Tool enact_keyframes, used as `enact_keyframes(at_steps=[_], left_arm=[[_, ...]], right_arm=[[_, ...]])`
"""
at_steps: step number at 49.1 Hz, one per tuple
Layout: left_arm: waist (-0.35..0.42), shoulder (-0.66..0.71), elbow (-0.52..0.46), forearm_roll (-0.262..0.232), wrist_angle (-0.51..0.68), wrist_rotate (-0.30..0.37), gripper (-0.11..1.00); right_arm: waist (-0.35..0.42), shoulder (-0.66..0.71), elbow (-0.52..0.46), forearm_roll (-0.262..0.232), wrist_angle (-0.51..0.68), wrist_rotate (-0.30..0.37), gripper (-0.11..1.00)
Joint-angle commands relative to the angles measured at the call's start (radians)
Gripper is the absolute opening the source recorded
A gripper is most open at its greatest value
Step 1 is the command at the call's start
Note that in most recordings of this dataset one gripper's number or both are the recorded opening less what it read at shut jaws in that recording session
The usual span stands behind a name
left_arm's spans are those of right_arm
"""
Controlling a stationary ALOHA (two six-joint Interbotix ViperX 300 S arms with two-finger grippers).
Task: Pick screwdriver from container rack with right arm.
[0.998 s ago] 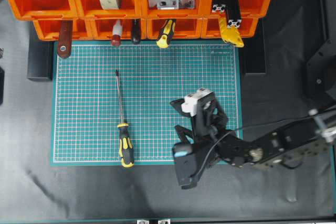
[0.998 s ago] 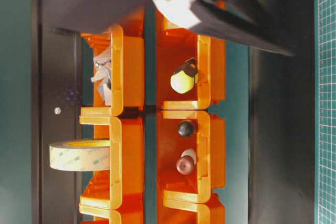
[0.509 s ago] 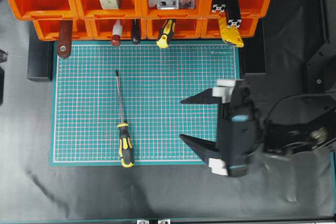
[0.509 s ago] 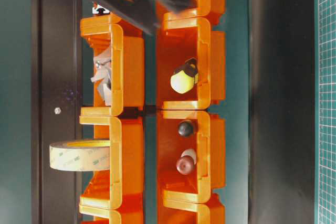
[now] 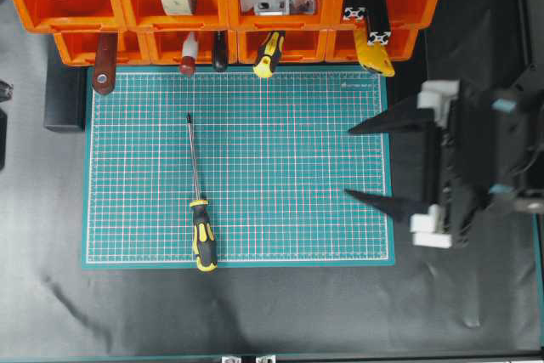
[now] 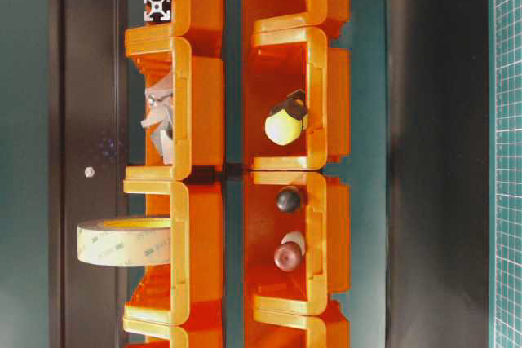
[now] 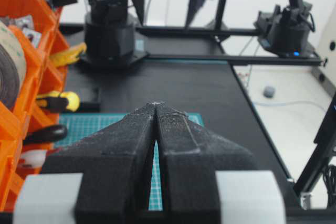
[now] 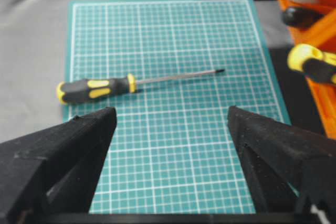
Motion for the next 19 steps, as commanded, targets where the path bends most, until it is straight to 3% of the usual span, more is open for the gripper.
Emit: enact_keyframes(at_steps=[1,19], left_arm=[[0.0,0.008,-0.028,0.003,-0.003,-0.002,0.0],[0.002,0.005,-0.02,0.003,-0.003,-0.002,0.0]], right_arm=[[-0.003,-0.052,0.012,-0.006,-0.002,0.003,0.81],[-0.005,-0.199,0.1,-0.005,0.0,0.011,0.81]])
